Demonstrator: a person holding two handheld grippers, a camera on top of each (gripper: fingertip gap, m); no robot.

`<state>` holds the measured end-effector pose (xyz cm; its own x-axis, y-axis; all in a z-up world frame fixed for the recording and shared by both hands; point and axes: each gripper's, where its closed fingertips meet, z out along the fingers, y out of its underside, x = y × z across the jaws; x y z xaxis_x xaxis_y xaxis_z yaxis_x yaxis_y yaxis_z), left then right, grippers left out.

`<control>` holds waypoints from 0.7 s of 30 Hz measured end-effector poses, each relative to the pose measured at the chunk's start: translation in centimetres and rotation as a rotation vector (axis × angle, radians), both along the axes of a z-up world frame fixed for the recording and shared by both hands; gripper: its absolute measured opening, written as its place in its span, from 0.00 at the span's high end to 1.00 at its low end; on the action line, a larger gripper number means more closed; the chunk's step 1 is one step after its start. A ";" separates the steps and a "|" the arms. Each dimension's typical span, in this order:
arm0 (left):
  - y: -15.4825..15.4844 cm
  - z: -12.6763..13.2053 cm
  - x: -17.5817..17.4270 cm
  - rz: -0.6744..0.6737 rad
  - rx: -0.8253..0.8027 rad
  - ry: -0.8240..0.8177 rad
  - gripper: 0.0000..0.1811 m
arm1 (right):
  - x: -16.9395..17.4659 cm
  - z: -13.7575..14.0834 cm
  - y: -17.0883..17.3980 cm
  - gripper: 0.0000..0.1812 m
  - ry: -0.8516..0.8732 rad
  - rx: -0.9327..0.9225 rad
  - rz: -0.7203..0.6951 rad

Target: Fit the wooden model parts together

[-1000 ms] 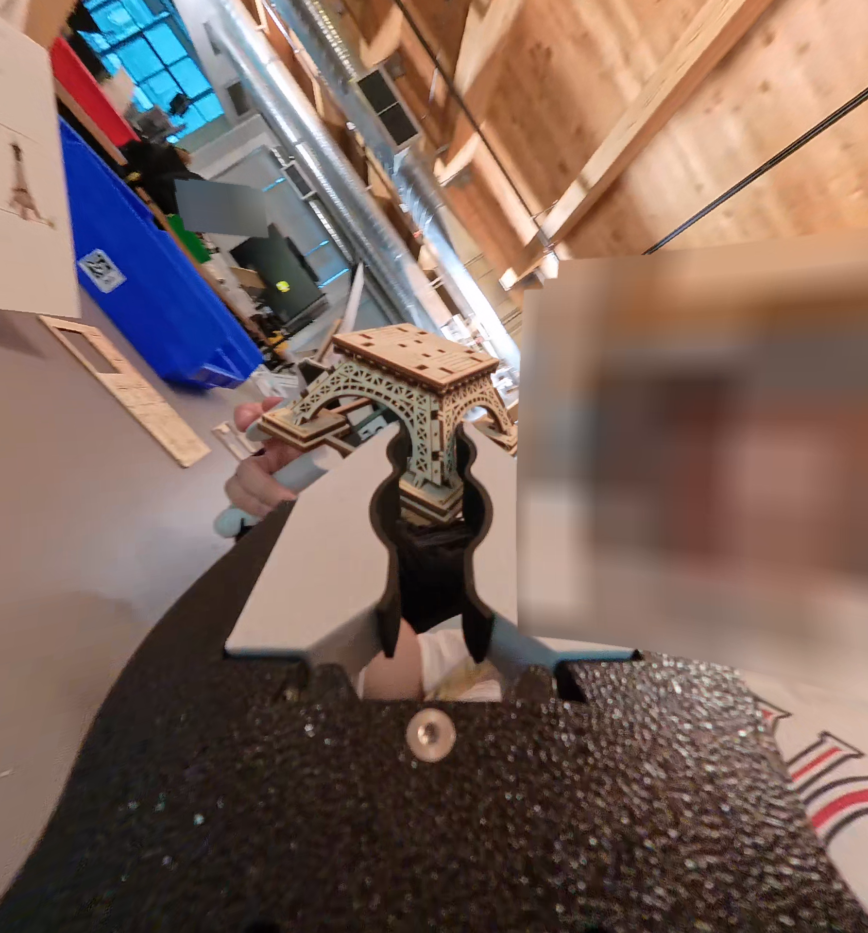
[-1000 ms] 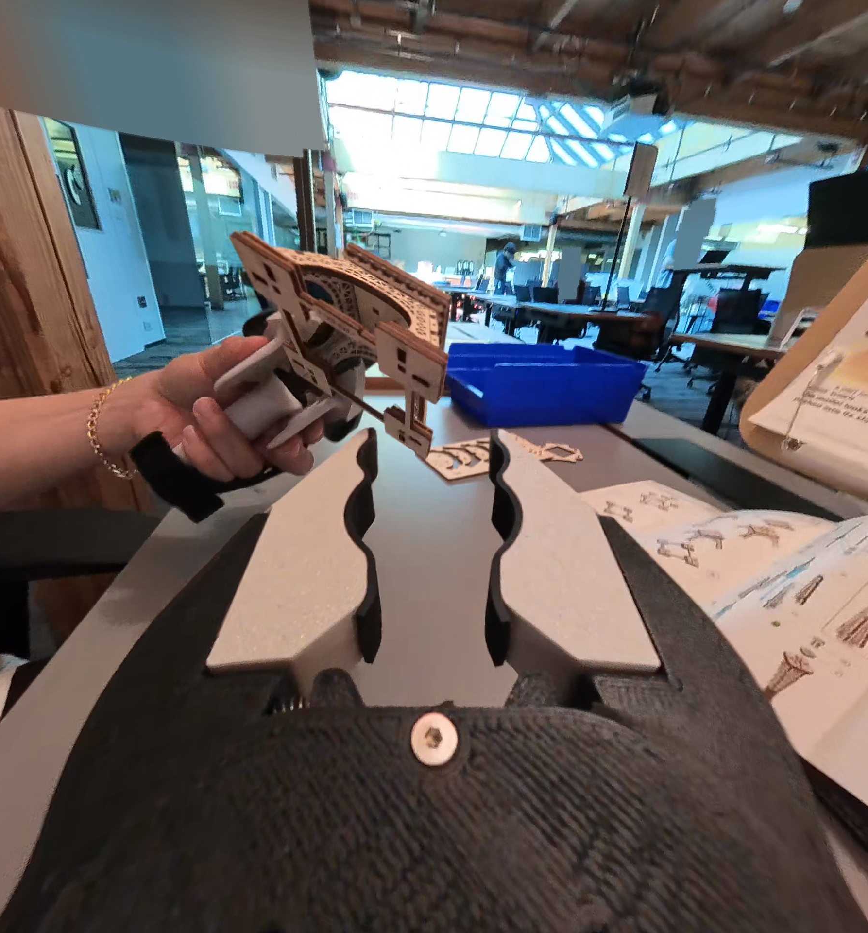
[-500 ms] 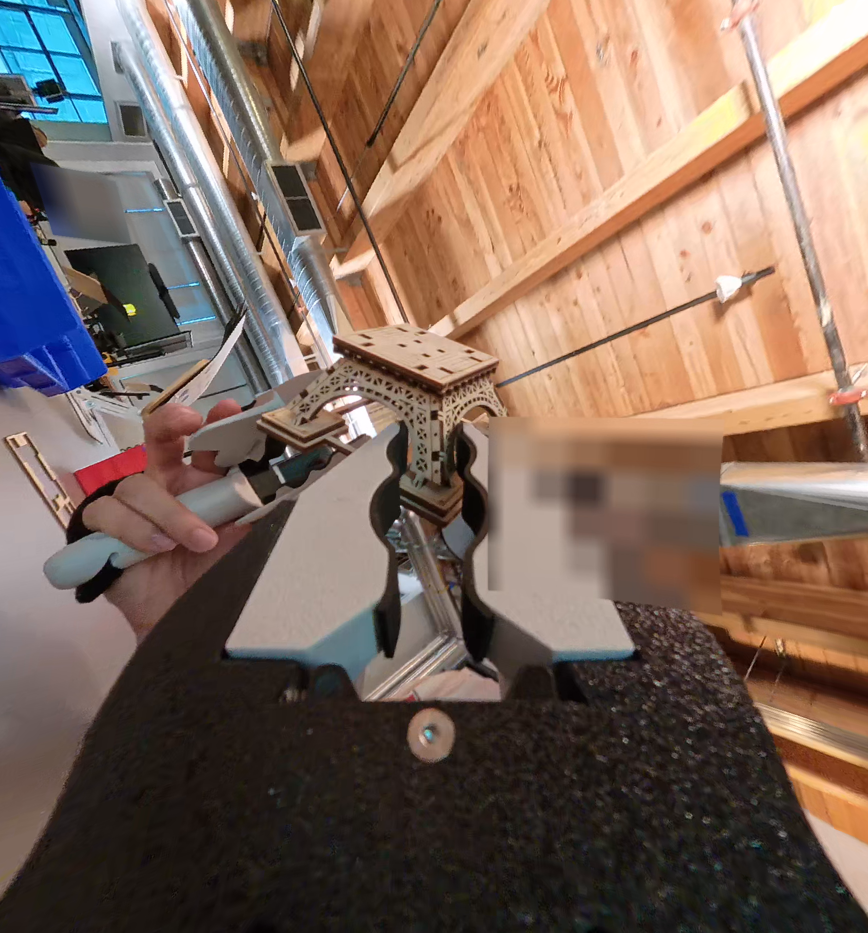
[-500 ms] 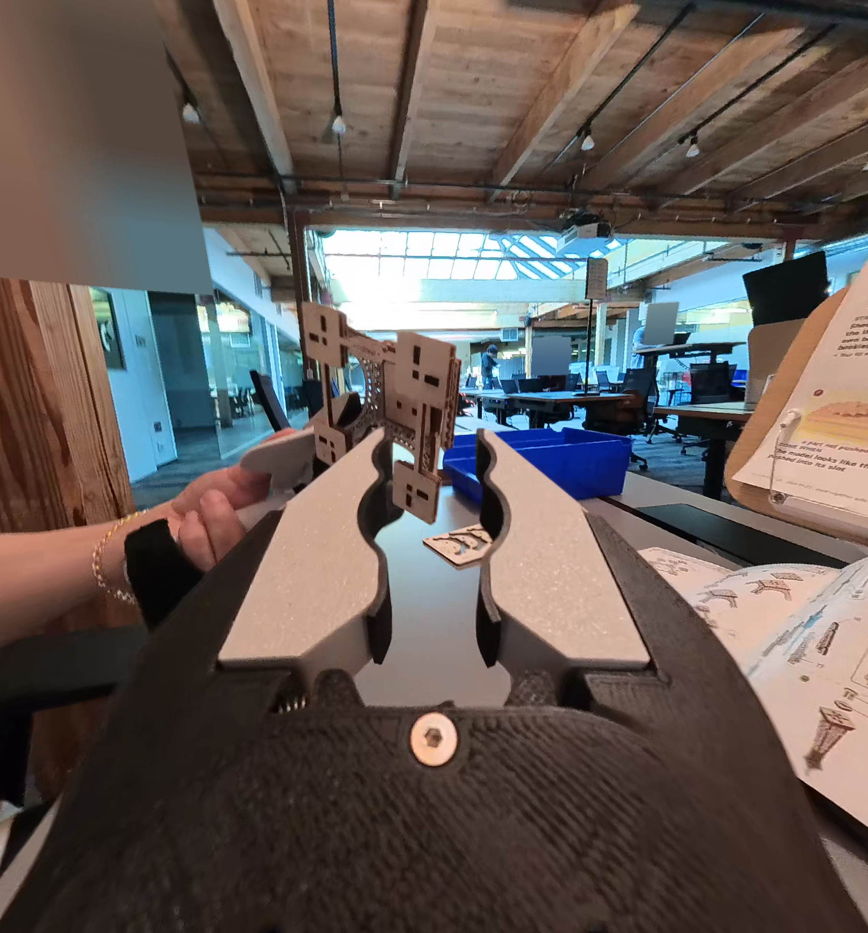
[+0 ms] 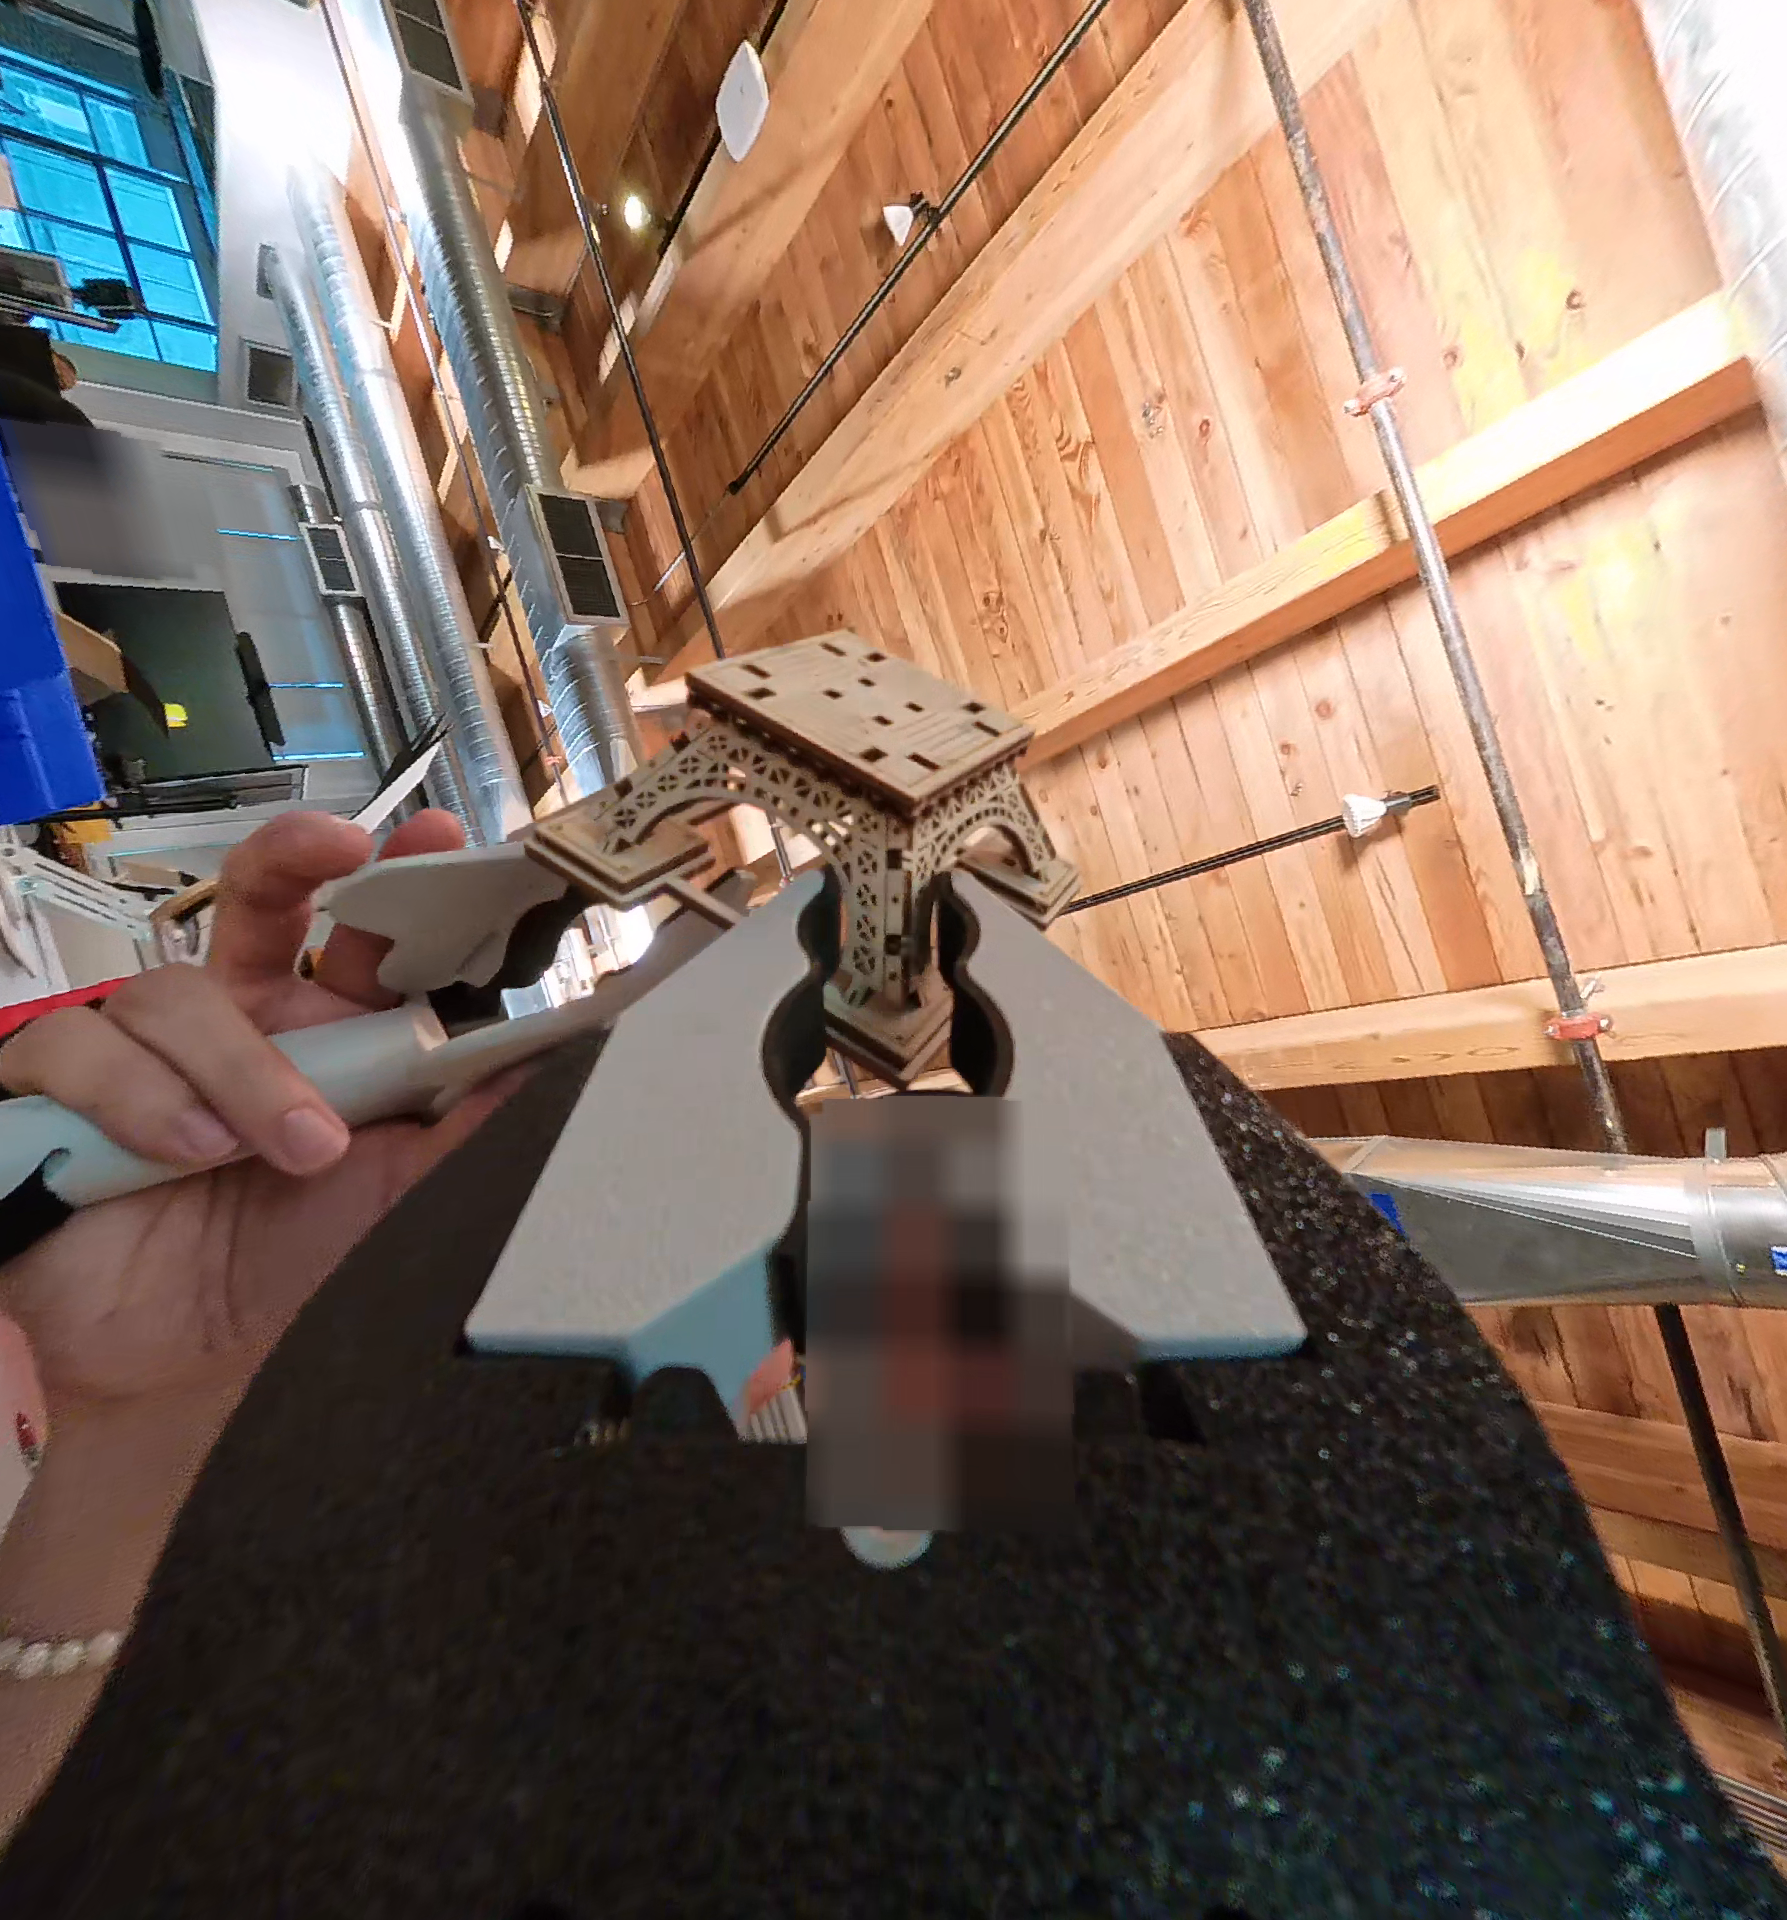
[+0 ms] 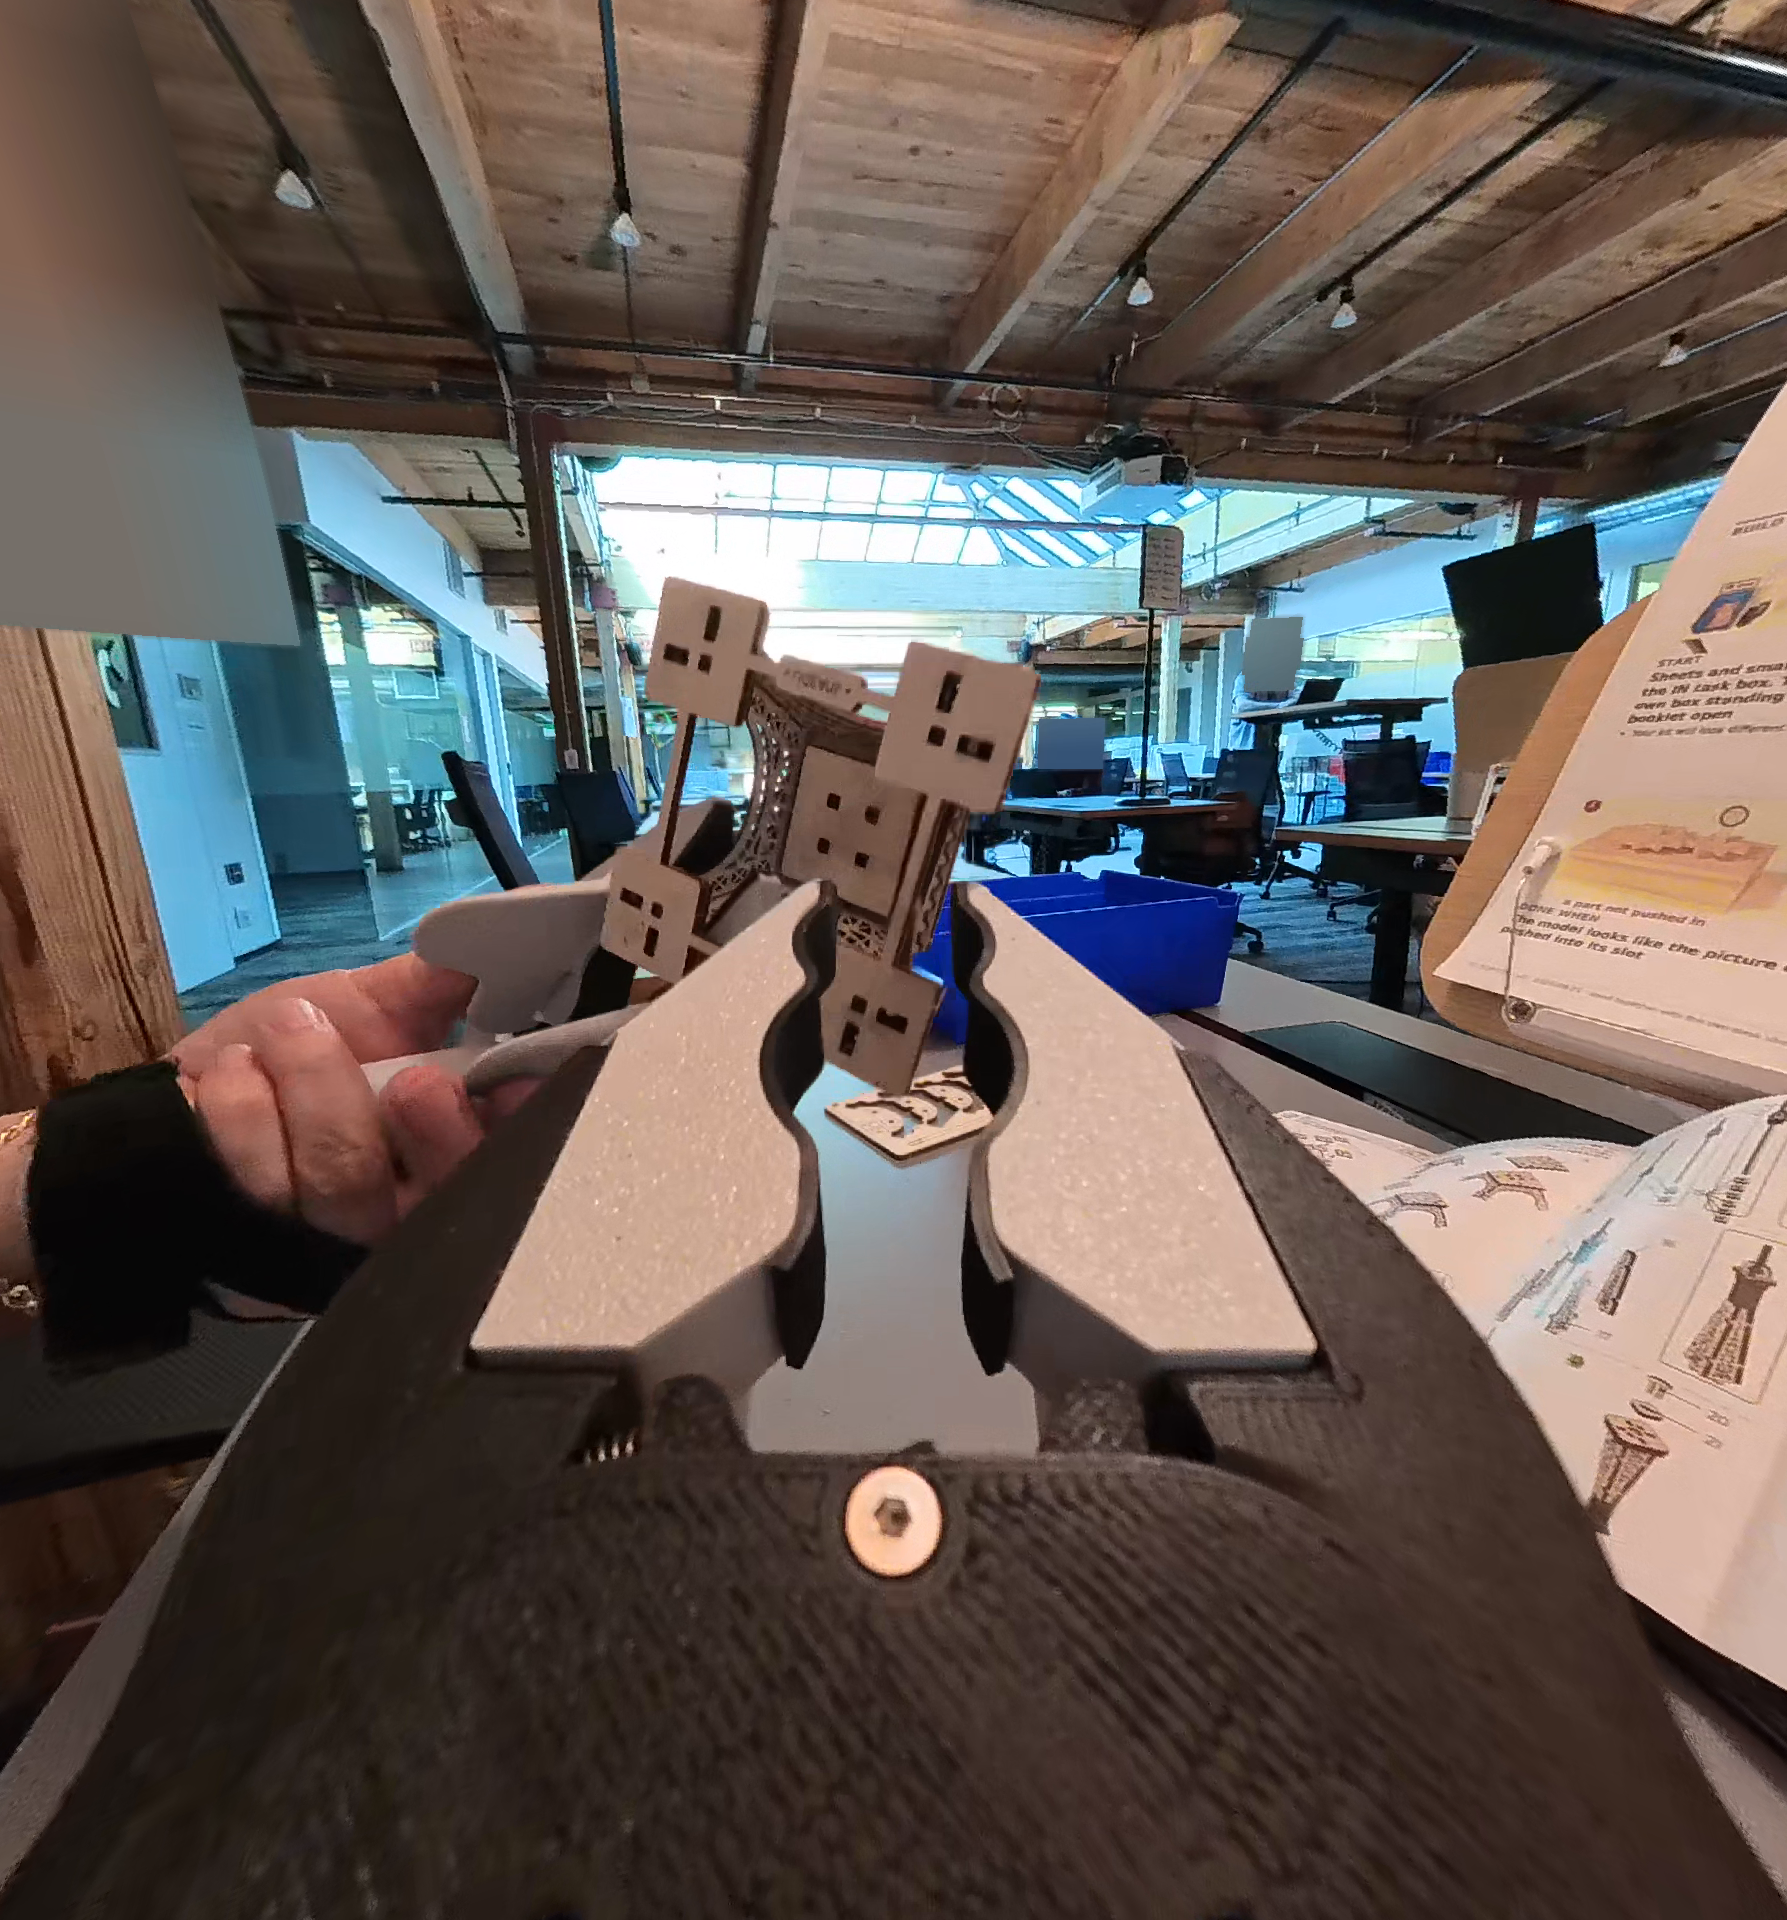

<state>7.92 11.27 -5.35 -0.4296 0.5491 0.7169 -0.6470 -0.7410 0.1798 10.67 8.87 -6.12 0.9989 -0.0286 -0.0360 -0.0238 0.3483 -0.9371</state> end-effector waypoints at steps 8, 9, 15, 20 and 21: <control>-0.7 0.5 -0.2 -0.010 0.048 -0.039 0.93 | 0.0 0.0 0.1 0.89 0.009 0.000 0.005; -0.7 0.4 -0.1 -0.004 0.048 -0.035 0.93 | 0.0 -0.1 0.0 0.89 0.006 -0.003 0.001; 0.0 0.2 0.0 0.021 0.034 -0.026 0.93 | 0.3 -0.2 0.0 0.88 0.016 -0.005 -0.002; 0.2 0.5 -0.3 0.023 0.036 -0.035 0.92 | 0.2 -0.5 0.2 0.88 0.014 -0.022 -0.001; 0.2 0.6 -0.3 0.023 0.039 -0.039 0.92 | 0.2 -0.6 0.3 0.88 0.014 -0.025 -0.001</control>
<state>7.60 11.45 -4.78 -0.4694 0.5106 0.7204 -0.6359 -0.7615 0.1253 10.92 9.16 -6.67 0.9983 -0.0308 -0.0497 -0.0370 0.3244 -0.9452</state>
